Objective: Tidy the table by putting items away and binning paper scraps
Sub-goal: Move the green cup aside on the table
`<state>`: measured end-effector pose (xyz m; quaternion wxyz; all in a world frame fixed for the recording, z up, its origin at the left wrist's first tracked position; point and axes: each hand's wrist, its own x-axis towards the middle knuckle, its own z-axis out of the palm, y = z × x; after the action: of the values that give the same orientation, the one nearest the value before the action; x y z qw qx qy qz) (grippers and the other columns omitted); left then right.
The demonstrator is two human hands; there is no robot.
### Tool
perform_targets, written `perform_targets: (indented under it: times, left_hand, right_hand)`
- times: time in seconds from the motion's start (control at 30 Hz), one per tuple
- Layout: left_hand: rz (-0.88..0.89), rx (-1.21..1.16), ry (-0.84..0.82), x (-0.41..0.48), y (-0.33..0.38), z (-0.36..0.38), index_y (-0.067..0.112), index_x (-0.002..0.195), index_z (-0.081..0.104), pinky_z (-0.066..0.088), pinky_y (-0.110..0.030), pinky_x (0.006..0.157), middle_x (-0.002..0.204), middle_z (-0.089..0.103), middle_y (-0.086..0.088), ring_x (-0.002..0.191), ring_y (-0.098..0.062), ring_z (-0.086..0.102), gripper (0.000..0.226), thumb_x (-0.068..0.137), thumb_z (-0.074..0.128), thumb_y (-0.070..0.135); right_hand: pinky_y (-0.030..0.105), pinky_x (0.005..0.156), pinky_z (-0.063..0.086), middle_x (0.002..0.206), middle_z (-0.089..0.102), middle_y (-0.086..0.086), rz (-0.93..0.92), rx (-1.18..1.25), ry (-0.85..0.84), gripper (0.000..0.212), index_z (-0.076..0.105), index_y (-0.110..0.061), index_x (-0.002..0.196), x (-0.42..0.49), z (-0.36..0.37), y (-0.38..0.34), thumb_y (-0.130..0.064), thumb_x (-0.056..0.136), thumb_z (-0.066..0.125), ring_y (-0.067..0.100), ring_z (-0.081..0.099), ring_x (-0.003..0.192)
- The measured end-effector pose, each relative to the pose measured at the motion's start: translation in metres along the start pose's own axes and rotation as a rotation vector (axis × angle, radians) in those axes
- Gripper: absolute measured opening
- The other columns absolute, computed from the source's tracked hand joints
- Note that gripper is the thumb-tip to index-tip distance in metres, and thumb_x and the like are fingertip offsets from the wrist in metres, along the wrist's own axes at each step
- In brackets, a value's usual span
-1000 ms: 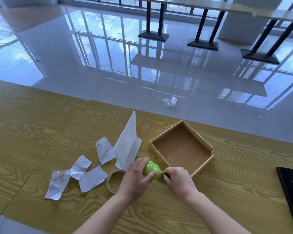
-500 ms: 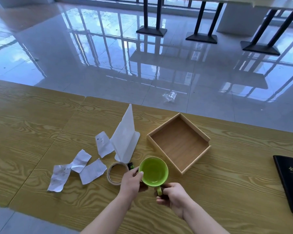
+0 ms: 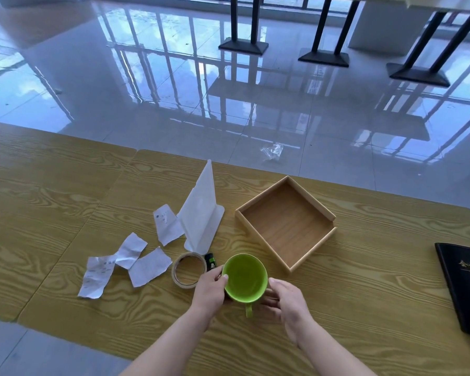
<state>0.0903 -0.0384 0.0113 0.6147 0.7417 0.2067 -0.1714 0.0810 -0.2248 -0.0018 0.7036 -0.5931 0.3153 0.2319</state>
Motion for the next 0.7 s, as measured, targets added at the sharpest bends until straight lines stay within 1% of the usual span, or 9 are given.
perform_targets:
  times: [0.07,0.13,0.23,0.3,0.33,0.47,0.53,0.6,0.7]
  left_hand:
    - [0.021,0.023,-0.026,-0.001,0.001,0.002,0.045,0.094,0.071,0.051,-0.029,0.089,0.099,0.073,0.018,0.1,-0.004,0.064,0.04,0.099,0.047,0.013]
    - [0.026,0.029,-0.036,-0.001,0.001,0.004,0.044,0.097,0.071,0.051,-0.031,0.09,0.1,0.073,0.017,0.1,-0.003,0.064,0.038,0.1,0.046,0.015]
    - [0.008,0.023,-0.015,-0.002,-0.002,0.005,0.037,0.106,0.07,0.052,-0.037,0.093,0.103,0.072,0.014,0.102,-0.006,0.063,0.03,0.101,0.046,0.021]
    - [-0.028,0.006,0.005,-0.005,-0.005,0.006,0.029,0.113,0.068,0.053,-0.043,0.094,0.108,0.071,0.007,0.104,-0.012,0.063,0.025,0.1,0.047,0.025]
    - [-0.04,-0.009,0.012,-0.007,-0.007,0.006,0.028,0.112,0.068,0.054,-0.044,0.092,0.107,0.071,0.006,0.102,-0.013,0.064,0.024,0.099,0.049,0.025]
    - [-0.103,-0.085,0.062,-0.015,-0.017,0.008,0.024,0.113,0.068,0.053,-0.049,0.093,0.105,0.071,0.001,0.101,-0.018,0.065,0.023,0.095,0.054,0.019]
    - [-0.156,-0.107,0.098,-0.021,-0.024,0.009,0.021,0.12,0.064,0.053,-0.05,0.093,0.108,0.07,-0.002,0.103,-0.022,0.065,0.029,0.092,0.057,0.017]
    - [-0.188,-0.076,0.125,-0.03,-0.032,0.009,0.017,0.123,0.059,0.053,-0.05,0.093,0.111,0.068,-0.004,0.104,-0.023,0.064,0.035,0.088,0.062,0.021]
    - [-0.212,-0.014,0.147,-0.045,-0.04,0.011,0.018,0.11,0.057,0.056,-0.05,0.087,0.102,0.069,-0.003,0.095,-0.023,0.067,0.031,0.084,0.07,0.03]
  right_hand:
    - [0.043,0.085,0.059,0.097,0.076,0.005,-0.07,-0.136,-0.003,0.015,0.071,-0.019,0.104,0.002,0.001,0.002,-0.024,0.094,0.062,0.022,0.072,0.093]
    - [0.043,0.087,0.058,0.1,0.075,0.002,-0.118,-0.249,0.036,0.018,0.069,-0.022,0.108,0.003,0.003,0.003,-0.02,0.09,0.066,0.019,0.07,0.094]
    - [0.035,0.075,0.06,0.096,0.074,0.005,-0.113,-0.248,0.057,0.019,0.068,-0.021,0.105,0.002,0.003,0.005,-0.01,0.089,0.066,0.019,0.072,0.087]
    - [0.029,0.066,0.058,0.094,0.075,0.006,-0.1,-0.232,0.046,0.016,0.068,-0.02,0.101,0.001,0.003,0.007,-0.01,0.088,0.066,0.02,0.073,0.084]
    - [0.029,0.065,0.058,0.093,0.076,0.006,-0.096,-0.227,0.042,0.015,0.068,-0.019,0.1,0.001,0.003,0.008,-0.01,0.088,0.066,0.02,0.073,0.084]
    - [0.032,0.066,0.058,0.091,0.076,0.008,-0.088,-0.202,0.032,0.014,0.068,-0.014,0.1,0.001,0.003,0.014,-0.009,0.087,0.068,0.024,0.074,0.081]
    - [0.037,0.07,0.061,0.092,0.076,0.009,-0.084,-0.201,0.025,0.014,0.067,-0.015,0.099,0.001,0.003,0.018,-0.01,0.087,0.068,0.024,0.074,0.082]
    - [0.043,0.075,0.061,0.094,0.075,0.009,-0.077,-0.199,0.016,0.014,0.067,-0.016,0.1,0.001,0.004,0.02,-0.011,0.087,0.068,0.025,0.074,0.084]
    - [0.045,0.075,0.061,0.096,0.074,0.014,-0.07,-0.178,0.012,0.014,0.065,-0.012,0.101,0.001,0.005,0.019,-0.008,0.087,0.066,0.029,0.073,0.086]
